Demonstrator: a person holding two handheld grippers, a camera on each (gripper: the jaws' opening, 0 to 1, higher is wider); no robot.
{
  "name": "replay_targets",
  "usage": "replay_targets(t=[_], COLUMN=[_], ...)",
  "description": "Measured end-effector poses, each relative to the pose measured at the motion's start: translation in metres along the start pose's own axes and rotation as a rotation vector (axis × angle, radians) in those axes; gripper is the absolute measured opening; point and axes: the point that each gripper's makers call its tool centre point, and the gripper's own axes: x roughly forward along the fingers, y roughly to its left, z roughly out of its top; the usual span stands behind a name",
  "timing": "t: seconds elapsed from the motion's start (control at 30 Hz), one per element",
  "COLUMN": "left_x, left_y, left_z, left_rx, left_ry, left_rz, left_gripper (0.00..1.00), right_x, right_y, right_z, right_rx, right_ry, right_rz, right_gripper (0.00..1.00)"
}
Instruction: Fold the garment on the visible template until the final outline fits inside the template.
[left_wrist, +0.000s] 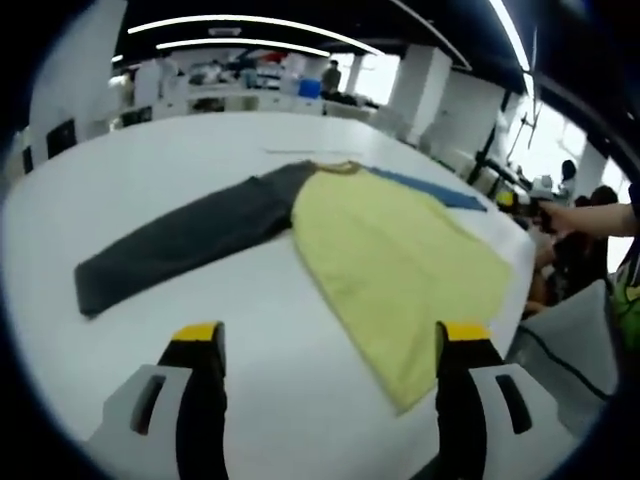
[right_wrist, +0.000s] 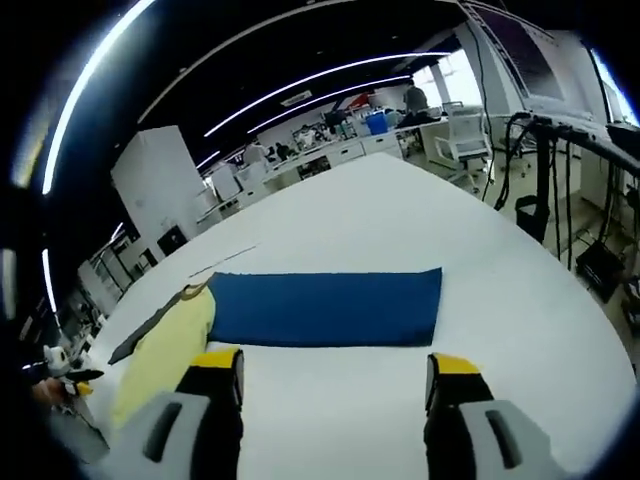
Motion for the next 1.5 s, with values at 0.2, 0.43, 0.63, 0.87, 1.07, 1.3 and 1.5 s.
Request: replay_targets(t=[0.2, 0.43, 0.63, 0.87, 1.07, 1.3, 1.5], left_x=[-0.007, -0.011, -0.014, -0.011, -0.007, -0.006, -0.003], left_y=[0.005, 0.008, 0.011, 0.015, 0.012, 0.013, 0.011], left_z=[-0.009, -0.018, -0.020, -0.019, -0.020, -0.021, -0.021], left_rx=[-0.032, -0.067, -0.082, -0.085, -0.081, -0.087, -0.095], left_ry=[-0.003, 0.000, 0.009, 0.015, 0.028, 0.024, 0.008], left_rz=[0.024, 0.046, 0.065, 0.073, 0.064, 0.067, 0.060], left_gripper=[0.81, 0.80, 0.78, 0.76, 0.75, 0.74, 0.73], right_x=[0.007, 0.017, 0.021, 0.020, 0.021, 0.019, 0.022], right_y=[-0.021, -0.032, -0.048, -0.051, -0.055, -0.050, -0.029], right_z=[0.005, 0.010, 0.007, 0.008, 0.005, 0.013, 0.036], right_rx=[0.066, 0.138, 0.099, 0.155, 0.146, 0.128, 0.108], right_ry=[-0.019, -0.047, -0.045, -0.028, -0.014, -0.023, -0.051], right_rz=[-0.082, -0.137, -0.212, -0.239, -0.270, -0.253, -0.187], right_gripper=[0.62, 0.45, 0.31, 0.16, 0.00, 0.00, 0.00])
